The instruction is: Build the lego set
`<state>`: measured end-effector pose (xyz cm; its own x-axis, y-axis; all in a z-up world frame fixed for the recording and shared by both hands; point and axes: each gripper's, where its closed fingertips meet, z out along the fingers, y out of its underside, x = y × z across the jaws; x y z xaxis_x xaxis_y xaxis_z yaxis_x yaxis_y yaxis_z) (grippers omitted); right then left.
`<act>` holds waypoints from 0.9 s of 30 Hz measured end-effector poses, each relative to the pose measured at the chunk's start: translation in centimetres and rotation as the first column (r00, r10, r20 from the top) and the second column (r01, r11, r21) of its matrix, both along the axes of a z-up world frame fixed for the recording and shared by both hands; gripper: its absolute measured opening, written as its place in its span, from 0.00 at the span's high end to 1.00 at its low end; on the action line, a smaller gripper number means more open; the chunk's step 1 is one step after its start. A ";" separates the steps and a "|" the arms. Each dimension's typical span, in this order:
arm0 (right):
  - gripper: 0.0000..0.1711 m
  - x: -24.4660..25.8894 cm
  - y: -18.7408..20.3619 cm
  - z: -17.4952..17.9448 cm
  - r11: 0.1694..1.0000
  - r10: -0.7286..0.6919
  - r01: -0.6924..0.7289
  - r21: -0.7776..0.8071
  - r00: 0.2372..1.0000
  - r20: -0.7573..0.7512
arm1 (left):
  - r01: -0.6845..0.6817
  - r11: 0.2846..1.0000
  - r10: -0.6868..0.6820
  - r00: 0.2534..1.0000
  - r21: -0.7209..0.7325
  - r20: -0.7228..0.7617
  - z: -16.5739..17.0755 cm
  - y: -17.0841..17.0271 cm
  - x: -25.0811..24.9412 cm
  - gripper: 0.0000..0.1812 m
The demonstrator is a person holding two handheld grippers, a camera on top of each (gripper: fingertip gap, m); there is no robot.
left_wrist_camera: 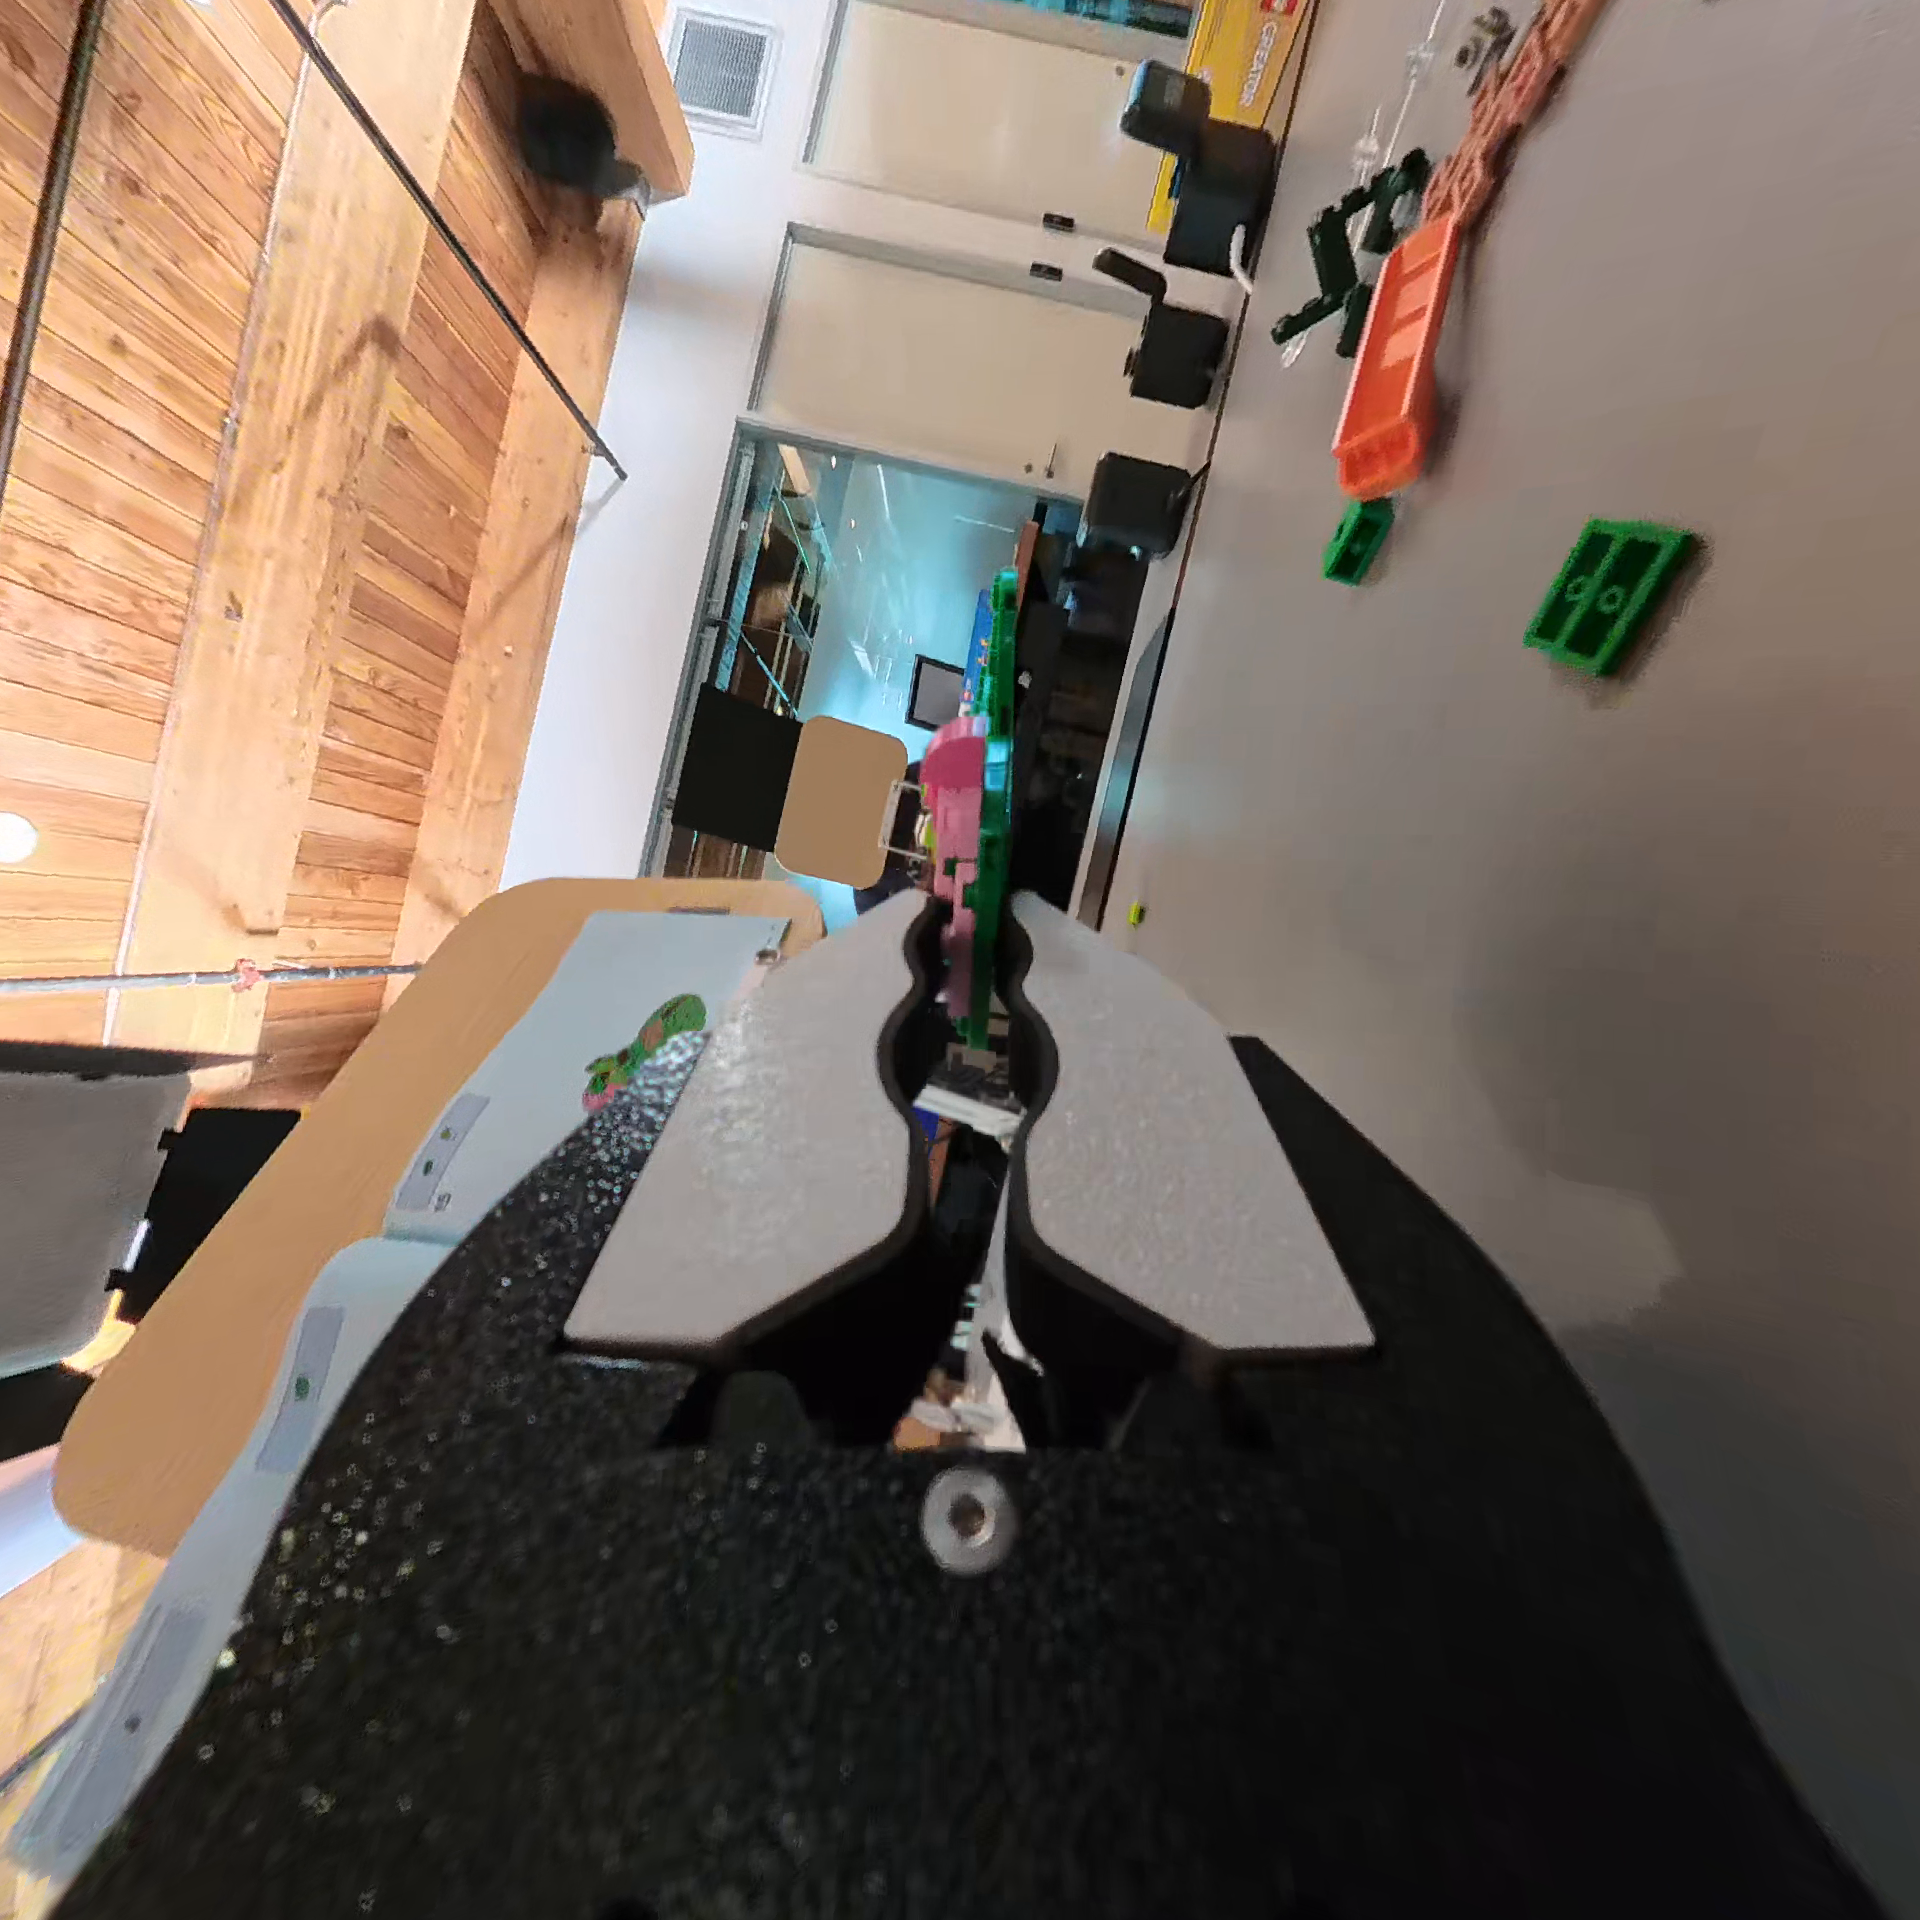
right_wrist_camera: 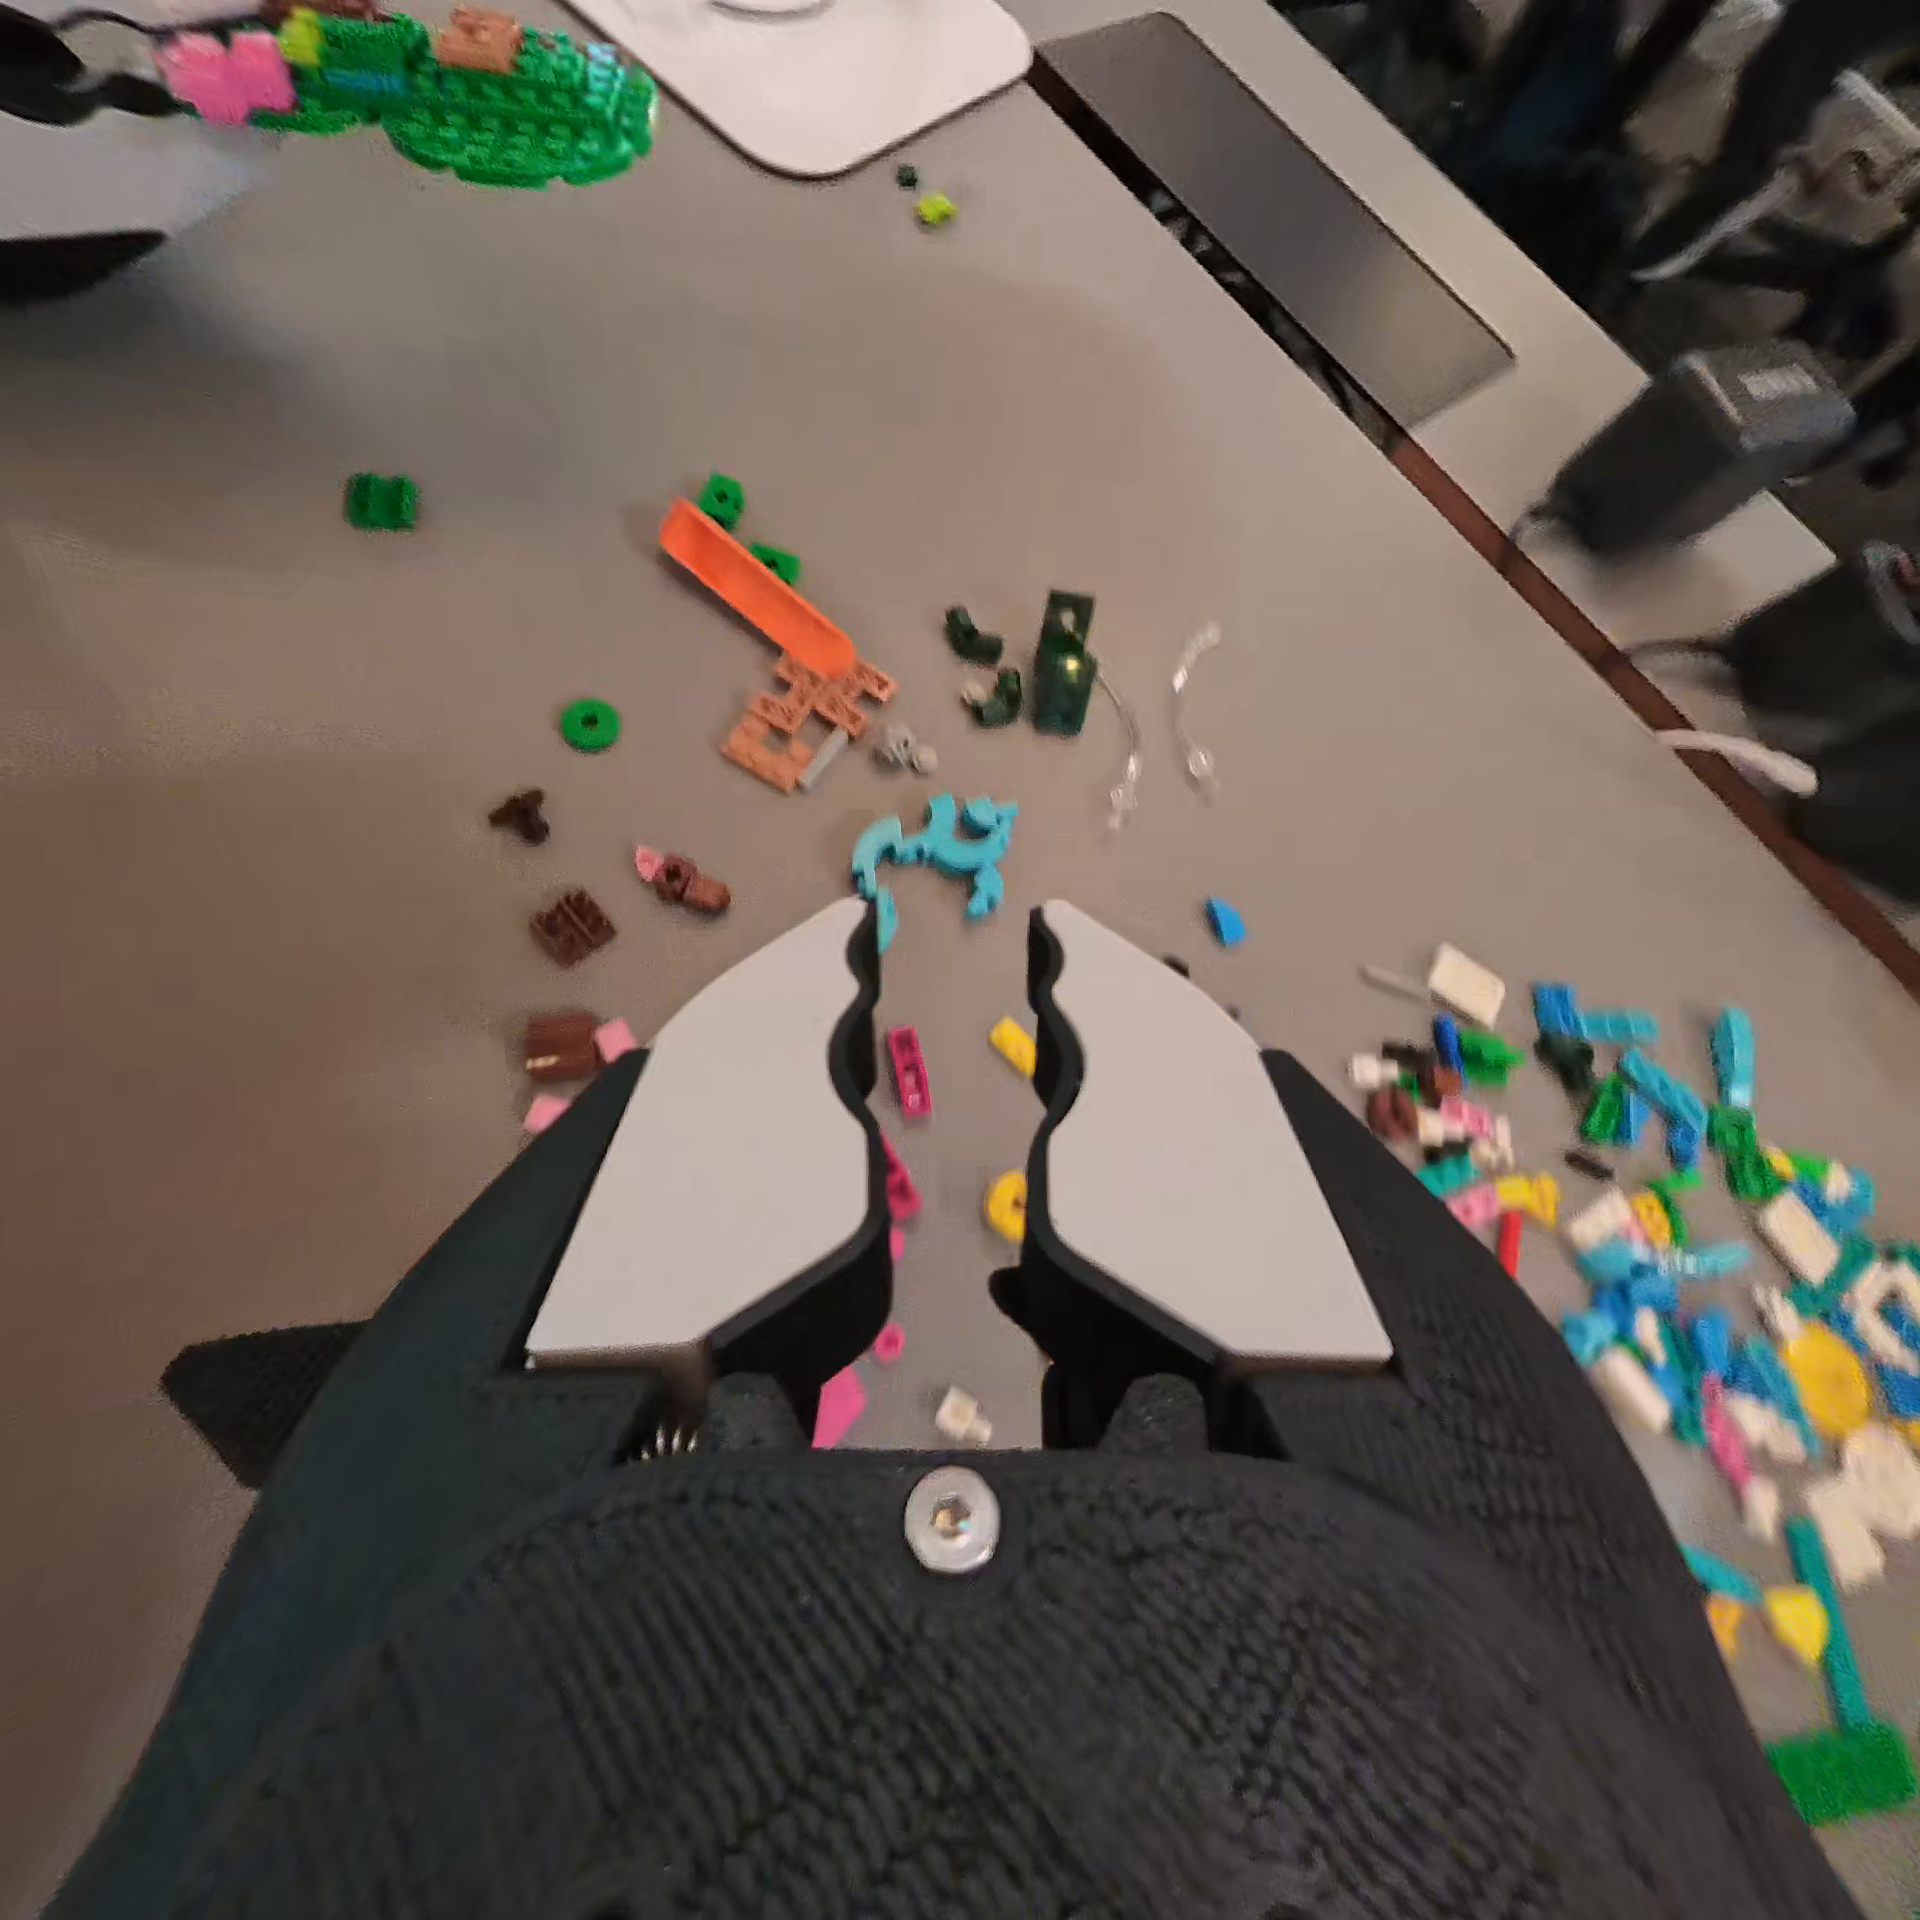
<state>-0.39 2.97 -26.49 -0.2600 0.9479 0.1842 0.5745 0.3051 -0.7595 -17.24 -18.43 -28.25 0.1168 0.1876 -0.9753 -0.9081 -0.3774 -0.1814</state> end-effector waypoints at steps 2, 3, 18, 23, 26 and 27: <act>0.93 2.0 0.1 -0.2 0.998 -0.022 0.021 -0.052 1.000 -0.021 | 0.016 1.000 -0.016 1.000 -0.013 -0.026 -0.2 0.5 0.3 0.95; 0.96 2.8 0.1 -0.4 0.997 -0.029 0.027 -0.077 0.999 -0.028 | 0.029 0.999 -0.030 0.999 -0.017 -0.032 -0.2 0.6 0.6 0.95; 0.97 6.8 -0.6 -4.7 0.995 -0.082 0.086 -0.044 0.994 0.073 | 0.098 0.995 -0.099 0.994 -0.021 -0.047 0.0 0.3 1.9 0.95; 0.95 9.8 4.3 -5.2 0.957 -0.286 0.281 0.068 0.953 0.095 | 0.083 0.995 -0.080 0.996 0.052 -0.050 1.6 -0.5 2.0 0.95; 0.95 12.3 6.7 -5.5 0.925 -0.375 0.361 0.120 0.919 0.121 | 0.087 0.995 -0.085 0.996 0.056 -0.034 1.7 -0.8 2.1 0.95; 0.95 13.1 7.4 -5.6 0.915 -0.398 0.380 0.136 0.907 0.136 | 0.087 0.995 -0.085 0.996 0.050 -0.041 1.6 -0.8 2.1 0.95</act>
<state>12.71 10.33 -32.10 0.0919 0.9571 0.2747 0.7730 0.1054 -0.6255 -15.14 -19.23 -26.67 0.0971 0.2284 -0.9687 -0.9436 -0.2884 -0.1626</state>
